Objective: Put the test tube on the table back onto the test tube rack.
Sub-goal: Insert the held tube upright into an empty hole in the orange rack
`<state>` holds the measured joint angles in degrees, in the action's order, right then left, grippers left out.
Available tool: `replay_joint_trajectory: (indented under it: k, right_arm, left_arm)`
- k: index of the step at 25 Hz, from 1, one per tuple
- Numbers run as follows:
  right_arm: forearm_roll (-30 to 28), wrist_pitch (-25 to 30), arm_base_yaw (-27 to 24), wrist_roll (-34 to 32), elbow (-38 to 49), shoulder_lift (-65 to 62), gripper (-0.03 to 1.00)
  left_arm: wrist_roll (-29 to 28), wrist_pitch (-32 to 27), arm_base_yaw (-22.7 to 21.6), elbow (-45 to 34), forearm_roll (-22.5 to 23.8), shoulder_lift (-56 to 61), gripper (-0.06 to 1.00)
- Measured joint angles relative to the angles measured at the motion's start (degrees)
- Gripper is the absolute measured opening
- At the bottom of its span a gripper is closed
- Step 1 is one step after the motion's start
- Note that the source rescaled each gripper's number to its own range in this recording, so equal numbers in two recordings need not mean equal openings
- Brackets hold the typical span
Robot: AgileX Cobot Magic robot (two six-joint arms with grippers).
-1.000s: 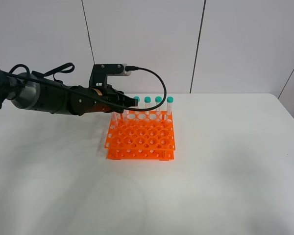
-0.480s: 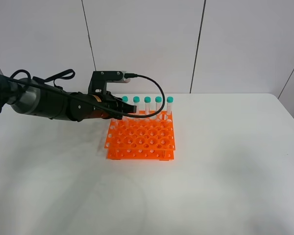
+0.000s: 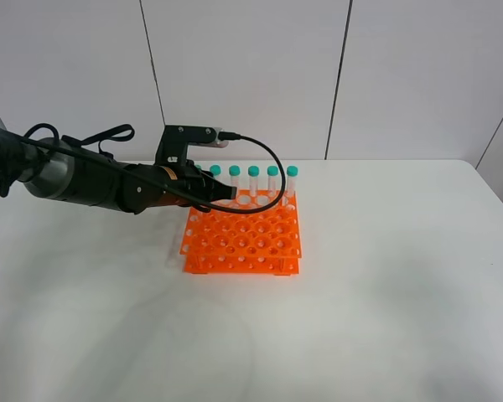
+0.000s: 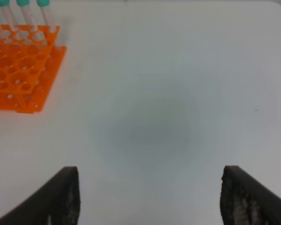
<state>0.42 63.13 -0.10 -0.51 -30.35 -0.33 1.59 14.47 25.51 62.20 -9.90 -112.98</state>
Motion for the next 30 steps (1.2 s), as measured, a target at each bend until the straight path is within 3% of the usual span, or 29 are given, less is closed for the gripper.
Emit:
replay_joint_trajectory:
  k: [8, 30]
  right_arm:
    - [0.1, 0.0, 0.0, 0.0, 0.0, 0.0, 1.00]
    - [0.1, 0.1, 0.0, 0.0, 0.0, 0.0, 1.00]
  left_arm:
    - [-0.8, -0.5, 0.3, 0.6, 3.0, -0.5, 0.00]
    - [-0.9, -0.6, 0.7, 2.6, 3.2, -2.6, 0.00]
